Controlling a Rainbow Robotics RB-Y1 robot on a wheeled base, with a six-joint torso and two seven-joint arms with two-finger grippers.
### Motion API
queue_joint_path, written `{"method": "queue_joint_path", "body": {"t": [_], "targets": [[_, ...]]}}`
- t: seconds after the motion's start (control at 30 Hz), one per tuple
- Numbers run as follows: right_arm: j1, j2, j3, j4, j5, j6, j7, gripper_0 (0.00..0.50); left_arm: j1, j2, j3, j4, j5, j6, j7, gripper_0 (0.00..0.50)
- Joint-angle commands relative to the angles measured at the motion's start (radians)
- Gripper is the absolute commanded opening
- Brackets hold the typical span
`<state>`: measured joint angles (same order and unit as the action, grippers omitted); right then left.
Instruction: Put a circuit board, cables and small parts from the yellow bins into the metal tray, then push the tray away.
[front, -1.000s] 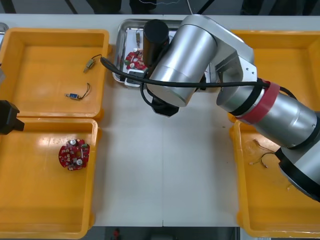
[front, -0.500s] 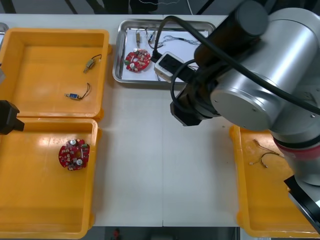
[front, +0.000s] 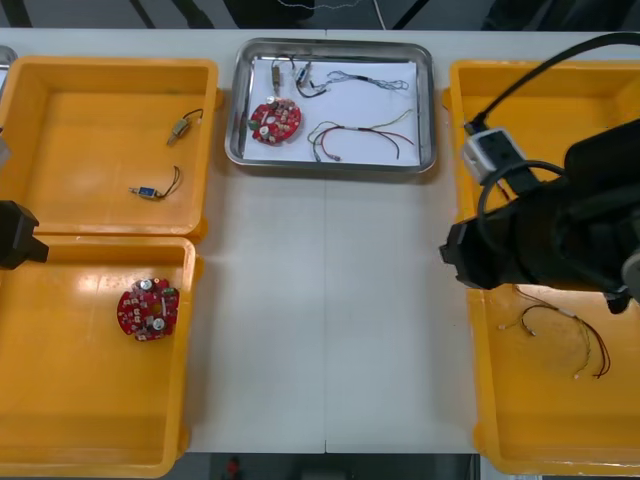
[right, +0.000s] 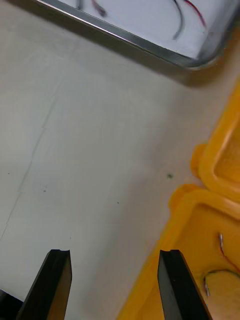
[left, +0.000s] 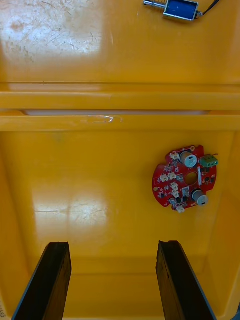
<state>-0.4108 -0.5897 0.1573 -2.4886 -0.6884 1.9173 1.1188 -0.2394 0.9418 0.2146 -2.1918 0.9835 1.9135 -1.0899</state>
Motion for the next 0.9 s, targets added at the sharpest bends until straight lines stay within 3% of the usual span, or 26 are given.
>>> {"method": "queue_joint_path", "body": {"t": [0.03,0.3,0.57,0.9], "targets": [[0.112,-0.090,-0.133,-0.061,-0.052,0.003,-0.063,0.500,0.015,0.021,0.034,-0.025,-0.002,0.006,-0.048,0.500],[0.264,-0.116,-0.361,-0.059,-0.160,0.003,-0.128,0.500,0.015,0.021,0.034,-0.025,-0.002,0.006,-0.048,0.500],[0.362,-0.131,-0.518,-0.006,-0.180,0.003,-0.108,0.500,0.015,0.021,0.034,-0.025,-0.002,0.006,-0.048,0.500],[0.392,-0.179,-0.564,0.060,-0.181,0.003,-0.053,0.500,0.015,0.021,0.034,-0.025,-0.002,0.006,-0.048,0.500]]}}
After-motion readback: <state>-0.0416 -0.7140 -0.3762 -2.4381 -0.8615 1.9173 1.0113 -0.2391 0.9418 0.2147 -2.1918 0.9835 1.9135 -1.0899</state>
